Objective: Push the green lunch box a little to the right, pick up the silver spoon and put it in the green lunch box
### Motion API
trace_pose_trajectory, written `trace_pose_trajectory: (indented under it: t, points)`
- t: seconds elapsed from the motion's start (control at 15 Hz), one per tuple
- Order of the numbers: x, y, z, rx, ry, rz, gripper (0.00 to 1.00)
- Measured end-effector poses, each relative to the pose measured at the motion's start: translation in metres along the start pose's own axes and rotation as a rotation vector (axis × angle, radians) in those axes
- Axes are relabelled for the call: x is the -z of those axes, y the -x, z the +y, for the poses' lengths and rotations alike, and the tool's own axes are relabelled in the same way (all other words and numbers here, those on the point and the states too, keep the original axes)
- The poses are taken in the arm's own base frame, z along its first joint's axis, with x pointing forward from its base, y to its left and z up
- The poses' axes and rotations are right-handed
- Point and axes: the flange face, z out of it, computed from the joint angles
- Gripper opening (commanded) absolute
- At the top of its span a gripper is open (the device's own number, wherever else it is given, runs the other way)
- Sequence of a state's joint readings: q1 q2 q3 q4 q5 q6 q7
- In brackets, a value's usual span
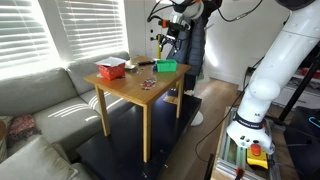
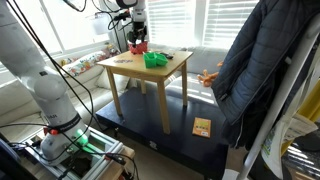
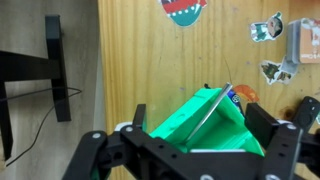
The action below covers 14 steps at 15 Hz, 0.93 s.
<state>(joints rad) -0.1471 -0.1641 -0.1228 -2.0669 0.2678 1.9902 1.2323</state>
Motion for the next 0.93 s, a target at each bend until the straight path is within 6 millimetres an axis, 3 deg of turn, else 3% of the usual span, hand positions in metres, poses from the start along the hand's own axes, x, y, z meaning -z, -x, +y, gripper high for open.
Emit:
trace_pose_trajectory:
  t: [0.4, 0.67, 0.93]
  points:
    - [0.016, 0.053, 0.038, 0.278, 0.031, 0.155, 1.00]
    - [0.027, 0.064, 0.058, 0.466, 0.037, 0.242, 1.00]
    - [0.028, 0.064, 0.067, 0.572, 0.027, 0.275, 1.00]
